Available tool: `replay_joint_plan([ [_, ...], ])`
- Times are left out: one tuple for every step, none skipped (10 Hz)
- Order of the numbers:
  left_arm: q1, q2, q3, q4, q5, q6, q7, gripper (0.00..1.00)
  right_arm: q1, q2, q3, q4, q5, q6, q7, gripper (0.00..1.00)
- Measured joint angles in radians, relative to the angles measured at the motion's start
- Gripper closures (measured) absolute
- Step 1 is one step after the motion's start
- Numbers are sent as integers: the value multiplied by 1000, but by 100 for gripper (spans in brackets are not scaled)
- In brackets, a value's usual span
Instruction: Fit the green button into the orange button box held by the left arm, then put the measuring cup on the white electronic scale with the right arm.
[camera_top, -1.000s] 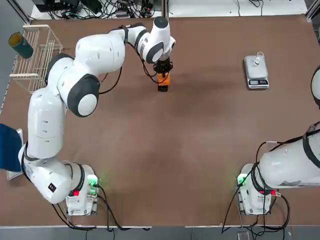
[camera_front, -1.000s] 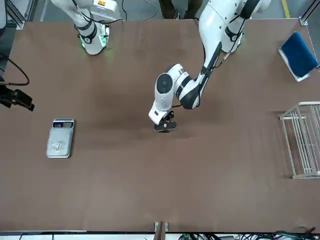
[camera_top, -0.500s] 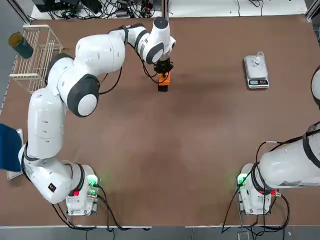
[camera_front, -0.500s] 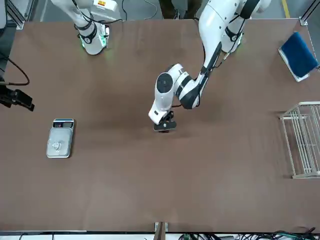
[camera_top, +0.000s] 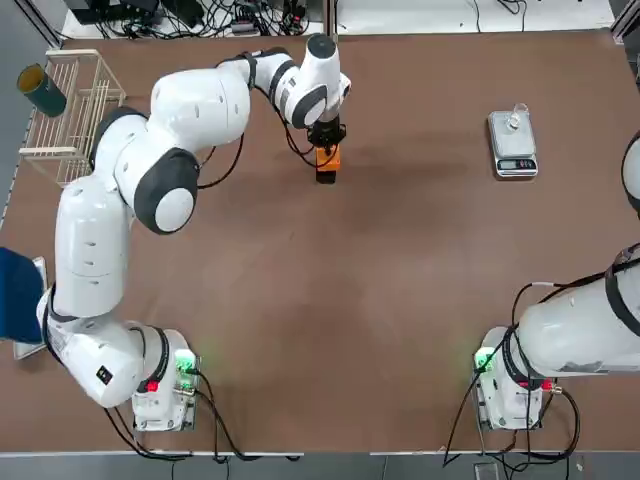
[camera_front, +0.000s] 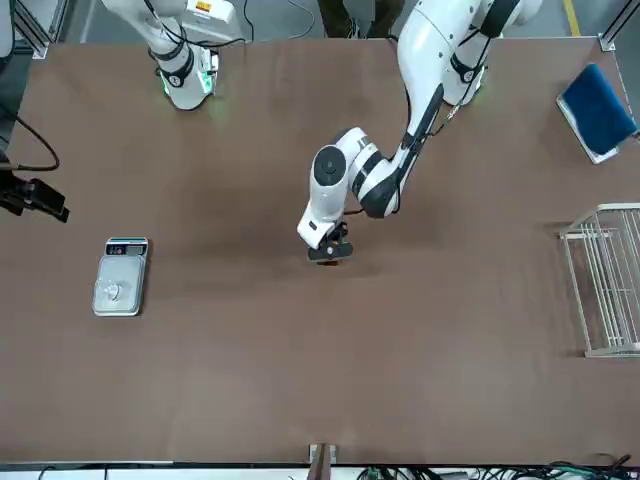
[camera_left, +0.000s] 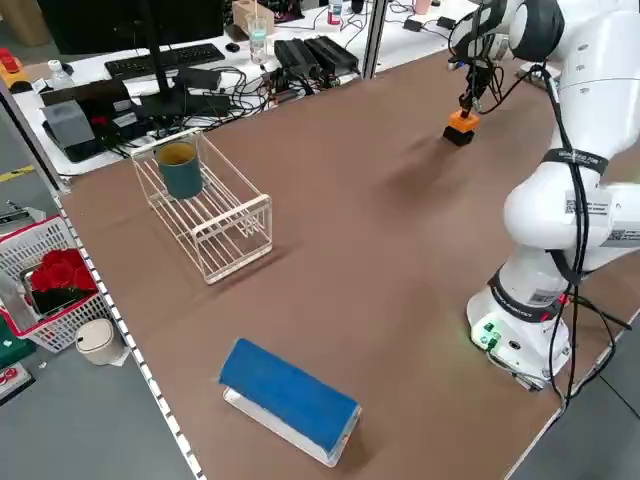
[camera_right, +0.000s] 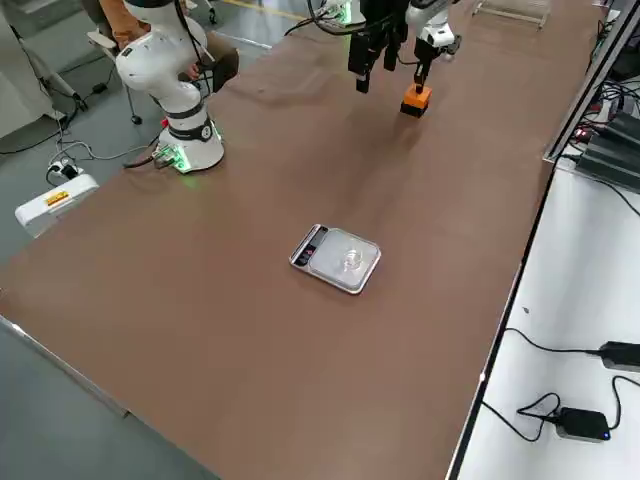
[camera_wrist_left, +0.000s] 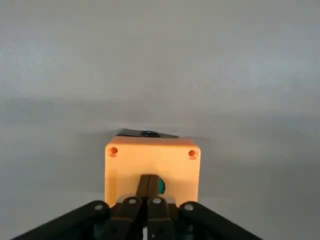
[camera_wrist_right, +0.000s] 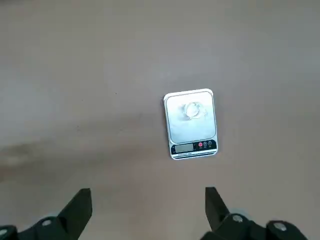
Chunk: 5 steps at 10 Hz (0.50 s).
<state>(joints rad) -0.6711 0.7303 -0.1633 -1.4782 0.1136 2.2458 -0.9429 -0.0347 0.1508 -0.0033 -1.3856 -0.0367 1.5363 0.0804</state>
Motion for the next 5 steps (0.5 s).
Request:
replay_joint_plan([
  [0, 0, 0, -3, 1, 1, 0, 99, 0, 0, 0, 0, 0, 0, 0, 0],
  [0, -1, 0, -7, 2, 4, 0, 99, 0, 0, 0, 0, 0, 0, 0, 0],
  [0, -2, 0, -11, 2, 11, 0, 99, 0, 0, 0, 0, 0, 0, 0, 0],
  [0, -6, 0, -17, 8, 17, 0, 99, 0, 0, 0, 0, 0, 0, 0, 0],
  [0, -8, -1, -22, 14, 21, 0, 99, 0, 0, 0, 0, 0, 0, 0, 0],
])
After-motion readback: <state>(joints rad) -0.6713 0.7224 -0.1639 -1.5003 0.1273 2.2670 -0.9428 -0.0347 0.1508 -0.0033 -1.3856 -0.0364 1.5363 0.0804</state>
